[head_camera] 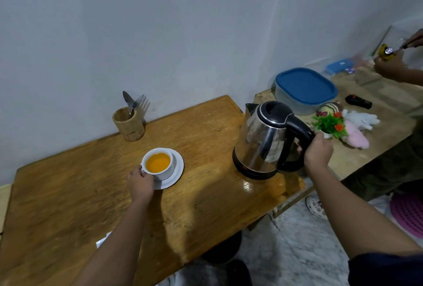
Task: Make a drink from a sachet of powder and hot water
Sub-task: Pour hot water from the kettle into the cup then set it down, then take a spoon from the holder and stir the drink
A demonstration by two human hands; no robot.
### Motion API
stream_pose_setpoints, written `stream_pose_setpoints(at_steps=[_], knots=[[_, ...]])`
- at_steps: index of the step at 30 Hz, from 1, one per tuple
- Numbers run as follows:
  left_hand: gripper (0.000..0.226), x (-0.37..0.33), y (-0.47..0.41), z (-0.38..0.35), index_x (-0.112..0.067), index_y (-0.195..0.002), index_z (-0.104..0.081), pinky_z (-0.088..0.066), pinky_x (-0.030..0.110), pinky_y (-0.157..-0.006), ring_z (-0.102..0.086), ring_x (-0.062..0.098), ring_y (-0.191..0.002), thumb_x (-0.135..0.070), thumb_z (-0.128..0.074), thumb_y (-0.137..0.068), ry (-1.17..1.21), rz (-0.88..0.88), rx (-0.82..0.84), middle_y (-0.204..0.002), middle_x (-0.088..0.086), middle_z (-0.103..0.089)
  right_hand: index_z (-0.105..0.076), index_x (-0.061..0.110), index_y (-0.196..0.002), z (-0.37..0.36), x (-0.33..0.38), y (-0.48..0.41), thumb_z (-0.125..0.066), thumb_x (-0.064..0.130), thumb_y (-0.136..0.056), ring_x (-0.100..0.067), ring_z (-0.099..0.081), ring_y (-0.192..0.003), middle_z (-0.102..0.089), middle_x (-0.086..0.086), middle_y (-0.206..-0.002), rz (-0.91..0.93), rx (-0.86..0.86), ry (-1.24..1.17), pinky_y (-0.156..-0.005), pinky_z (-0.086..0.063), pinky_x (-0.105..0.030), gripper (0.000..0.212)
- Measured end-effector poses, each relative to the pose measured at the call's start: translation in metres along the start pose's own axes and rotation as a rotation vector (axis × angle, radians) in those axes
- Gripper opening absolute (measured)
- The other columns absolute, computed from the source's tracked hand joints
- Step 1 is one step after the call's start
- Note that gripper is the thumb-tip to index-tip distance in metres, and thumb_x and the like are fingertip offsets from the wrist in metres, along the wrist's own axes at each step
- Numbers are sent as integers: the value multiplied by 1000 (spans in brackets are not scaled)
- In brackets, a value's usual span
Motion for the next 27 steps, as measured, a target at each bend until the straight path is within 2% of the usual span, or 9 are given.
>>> stream_pose_setpoints(at_steps=[3, 6, 9, 12, 14, 16, 20, 24, 27], knots=[[36, 0, 0, 0, -4, -126, -52, -42, 49, -96, -49, 39, -117, -11, -42, -92, 7, 15, 5, -133, 23, -49, -37, 16, -55, 3, 8, 7, -30, 21, -98, -16, -35, -55, -38, -4, -59, 165, -18, 187, -54, -28, -32, 43], [35, 1, 0, 1, -3, -125, -52, -43, 49, -95, -49, 39, -117, -10, -42, -92, 20, 16, 21, -132, 23, -50, -42, 12, -66, -1, 17, 13, -27, 21, -99, -12, -37, -57, -42, -6, -64, 376, 31, 289, -52, -29, -29, 37], [35, 3, -2, 2, -4, -125, -53, -44, 48, -94, -50, 38, -115, -11, -44, -92, 36, 16, 58, -129, 22, -53, -53, 10, -91, -10, 28, 17, -30, 25, -99, -20, -51, -78, -54, -10, -85, 537, 129, 382, -67, -37, -31, 29], [36, 4, -5, 3, -6, -125, -52, -45, 46, -91, -52, 37, -113, -12, -45, -91, 64, 33, 113, -128, 21, -56, -54, 7, -113, -16, 52, 28, -41, 17, -95, -24, -53, -103, -59, -12, -107, 708, 161, 471, -86, -41, -34, 24], [36, 3, -6, 5, -5, -126, -52, -46, 44, -90, -53, 36, -113, -13, -45, -91, 75, 30, 144, -128, 20, -56, -54, 5, -114, -23, 71, 40, -47, 10, -90, -25, -52, -106, -58, -12, -110, 825, 154, 517, -87, -39, -31, 25], [37, 3, -8, 6, -4, -126, -52, -46, 43, -90, -55, 36, -111, -12, -45, -90, 80, 17, 160, -126, 20, -58, -56, 4, -107, -35, 89, 57, -50, 5, -87, -25, -51, -101, -59, -14, -105, 952, 180, 539, -84, -37, -28, 21], [34, 5, -7, 10, -7, -123, -55, -47, 40, -88, -56, 34, -108, -15, -44, -92, 99, 6, 164, -124, 19, -60, -61, 3, -99, -82, 113, 97, -49, 4, -83, -24, -55, -92, -62, -13, -96, 1143, 363, 506, -81, -40, -28, 20], [29, 5, -5, 13, -9, -119, -57, -45, 35, -82, -56, 26, -100, -15, -43, -94, 129, -24, 148, -121, 15, -61, -63, 3, -93, -153, 122, 142, -46, 8, -82, -15, -52, -87, -62, -8, -89, 1200, 652, 459, -78, -35, -19, 21], [30, 10, -10, 14, -11, -122, -55, -46, 37, -89, -56, 28, -108, -17, -44, -94, 109, -48, 143, -126, 15, -57, -65, 7, -92, -224, 104, 164, -50, 5, -87, -17, -55, -84, -64, -5, -91, 984, 907, 528, -73, -40, -25, 16]])
Point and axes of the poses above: each hand's wrist, its own y-axis away from the middle knuckle, its own z-axis out of the back of the hand, x = y × z, the point moved 6 cm from there along -y, towards the middle knuckle
